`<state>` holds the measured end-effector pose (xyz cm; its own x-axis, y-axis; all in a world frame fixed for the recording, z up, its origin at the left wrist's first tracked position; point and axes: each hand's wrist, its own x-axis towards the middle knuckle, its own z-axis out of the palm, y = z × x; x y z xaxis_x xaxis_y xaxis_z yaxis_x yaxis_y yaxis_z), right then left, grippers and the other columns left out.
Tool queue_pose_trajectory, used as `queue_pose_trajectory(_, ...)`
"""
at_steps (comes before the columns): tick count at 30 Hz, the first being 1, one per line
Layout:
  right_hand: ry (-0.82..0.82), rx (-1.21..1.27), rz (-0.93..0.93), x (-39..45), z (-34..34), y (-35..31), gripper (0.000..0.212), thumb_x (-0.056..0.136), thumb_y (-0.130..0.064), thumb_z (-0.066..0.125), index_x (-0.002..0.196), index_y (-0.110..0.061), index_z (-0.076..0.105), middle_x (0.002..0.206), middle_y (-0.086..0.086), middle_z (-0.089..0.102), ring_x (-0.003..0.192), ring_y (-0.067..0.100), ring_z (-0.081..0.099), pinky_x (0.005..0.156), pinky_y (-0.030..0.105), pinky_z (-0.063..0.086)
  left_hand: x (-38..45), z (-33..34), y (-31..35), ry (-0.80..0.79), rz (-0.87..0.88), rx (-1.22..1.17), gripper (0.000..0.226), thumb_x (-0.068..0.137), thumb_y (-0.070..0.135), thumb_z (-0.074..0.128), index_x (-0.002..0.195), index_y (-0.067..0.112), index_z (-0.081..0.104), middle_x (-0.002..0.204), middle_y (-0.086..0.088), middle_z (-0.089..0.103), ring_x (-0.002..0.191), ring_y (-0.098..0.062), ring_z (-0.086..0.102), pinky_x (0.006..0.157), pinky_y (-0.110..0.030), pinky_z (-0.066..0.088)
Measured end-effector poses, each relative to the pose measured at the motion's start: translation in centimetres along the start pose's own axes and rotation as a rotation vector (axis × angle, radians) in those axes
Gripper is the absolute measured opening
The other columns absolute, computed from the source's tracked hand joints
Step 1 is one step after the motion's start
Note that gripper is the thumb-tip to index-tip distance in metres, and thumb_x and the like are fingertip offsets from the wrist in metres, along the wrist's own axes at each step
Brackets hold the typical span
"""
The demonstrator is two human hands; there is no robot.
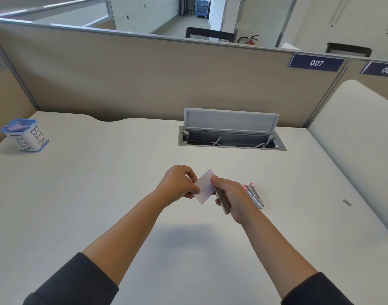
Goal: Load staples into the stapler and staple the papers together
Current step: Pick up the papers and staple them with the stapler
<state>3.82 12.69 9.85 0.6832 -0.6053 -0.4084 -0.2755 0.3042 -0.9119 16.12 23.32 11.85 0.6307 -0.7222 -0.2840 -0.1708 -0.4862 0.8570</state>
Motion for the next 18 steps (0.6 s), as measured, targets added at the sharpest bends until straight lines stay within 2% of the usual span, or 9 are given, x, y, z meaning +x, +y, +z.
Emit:
queue_pose_trajectory(4,0.07,0.015,-0.014,0.0,0.3,0.1,0.02,0.082,-0.032,0.066,0.073,-0.014,0.064,0.073,0.0,0.059,0.07,0.017,0.051,0.058,0.027,0.038,0.0,-0.1,-0.2,-0.012,0.002,-0.037,0.02,0.07,-0.003,0.075,0.074,0.008,0.059,0.068,-0.011,0.067,0.06,-0.022,0.067,0.053,-0.022,0.056)
queue_pose_trajectory(8,0.047,0.042,0.064,-0.1,-0.3,0.3,0.03,0.081,-0.047,0.062,0.077,-0.017,0.068,0.072,0.0,0.065,0.065,0.013,0.057,0.054,0.025,0.043,0.0,-0.4,-0.3,-0.027,-0.029,-0.144,0.02,0.072,-0.005,0.073,0.076,0.008,0.058,0.067,-0.011,0.067,0.058,-0.019,0.064,0.053,-0.022,0.056)
queue_pose_trajectory(11,0.077,0.103,0.086,-0.1,-1.2,1.0,0.036,0.079,-0.055,0.06,0.08,-0.019,0.067,0.071,-0.004,0.066,0.06,0.009,0.053,0.047,0.021,0.039,0.0,-0.7,-0.3,-0.025,-0.058,-0.234,0.017,0.076,-0.005,0.067,0.081,0.009,0.058,0.072,-0.012,0.067,0.057,-0.018,0.059,0.055,-0.022,0.055)
queue_pose_trajectory(12,0.095,0.127,0.079,-0.2,-1.4,1.1,0.029,0.08,-0.049,0.062,0.082,-0.02,0.064,0.072,-0.004,0.064,0.059,0.009,0.051,0.046,0.02,0.037,-0.1,-0.8,-0.3,-0.033,-0.077,-0.276,0.016,0.078,-0.005,0.064,0.083,0.009,0.059,0.076,-0.012,0.066,0.056,-0.018,0.057,0.054,-0.022,0.055)
queue_pose_trajectory(14,0.113,0.16,0.027,-0.4,-1.8,1.4,0.005,0.081,-0.024,0.064,0.083,-0.021,0.061,0.078,-0.003,0.059,0.059,0.009,0.047,0.044,0.019,0.031,-0.2,-0.8,-0.2,-0.063,-0.11,-0.35,0.014,0.082,-0.004,0.059,0.086,0.009,0.061,0.079,-0.012,0.064,0.056,-0.018,0.054,0.05,-0.019,0.053)
queue_pose_trajectory(16,0.115,0.122,-0.057,-0.6,-2.1,1.4,0.019,0.079,-0.005,0.062,0.086,-0.021,0.063,0.082,-0.003,0.057,0.057,0.01,0.042,0.044,0.021,0.026,-0.3,-0.7,-0.1,-0.105,-0.119,-0.397,0.015,0.085,-0.005,0.055,0.088,0.008,0.063,0.079,-0.01,0.062,0.059,-0.018,0.054,0.047,-0.017,0.05)
queue_pose_trajectory(18,0.124,0.025,-0.145,-1.1,-2.1,0.9,0.028,0.076,-0.001,0.063,0.092,-0.024,0.066,0.078,-0.007,0.058,0.052,0.012,0.039,0.042,0.02,0.022,-0.3,-0.6,0.0,-0.149,-0.136,-0.443,0.015,0.086,-0.005,0.054,0.088,0.006,0.065,0.078,-0.01,0.062,0.062,-0.017,0.054,0.047,-0.017,0.049)
